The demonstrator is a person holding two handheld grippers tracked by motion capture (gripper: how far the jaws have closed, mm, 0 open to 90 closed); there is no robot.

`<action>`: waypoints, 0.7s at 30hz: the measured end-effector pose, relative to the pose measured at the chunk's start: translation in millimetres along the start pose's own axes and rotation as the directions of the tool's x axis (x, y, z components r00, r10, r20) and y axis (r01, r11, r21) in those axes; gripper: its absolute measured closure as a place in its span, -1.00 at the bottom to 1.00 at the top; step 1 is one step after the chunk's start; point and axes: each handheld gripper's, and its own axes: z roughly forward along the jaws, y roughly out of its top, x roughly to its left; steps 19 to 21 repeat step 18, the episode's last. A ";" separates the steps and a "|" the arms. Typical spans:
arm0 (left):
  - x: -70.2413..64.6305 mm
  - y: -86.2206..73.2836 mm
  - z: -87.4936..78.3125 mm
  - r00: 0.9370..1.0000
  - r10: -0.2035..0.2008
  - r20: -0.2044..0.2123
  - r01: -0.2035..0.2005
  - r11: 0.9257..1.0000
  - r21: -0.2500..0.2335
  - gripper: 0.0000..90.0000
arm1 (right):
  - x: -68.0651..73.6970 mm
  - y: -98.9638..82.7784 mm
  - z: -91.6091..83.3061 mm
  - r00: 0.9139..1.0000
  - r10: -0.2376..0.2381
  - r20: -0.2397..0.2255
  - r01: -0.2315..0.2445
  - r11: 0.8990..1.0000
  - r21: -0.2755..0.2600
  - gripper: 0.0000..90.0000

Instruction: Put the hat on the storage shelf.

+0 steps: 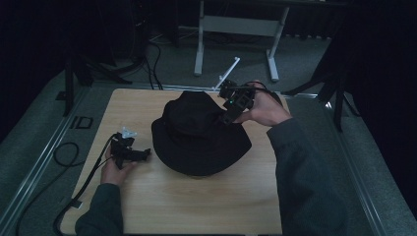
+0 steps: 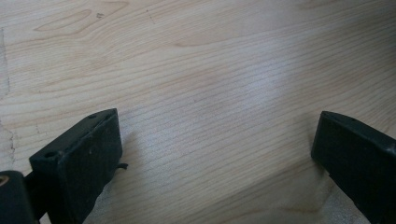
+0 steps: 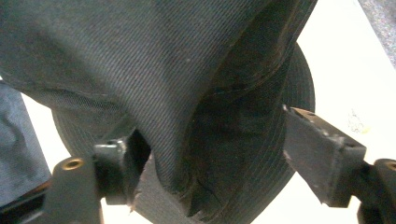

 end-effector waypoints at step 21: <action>0.0 0.0 0.0 1.000 0.000 0.000 0.000 1.000 0.000 -0.96 | -3.7 -22.4 -28.4 0.999 0.013 0.032 -0.012 0.999 -0.034 -0.68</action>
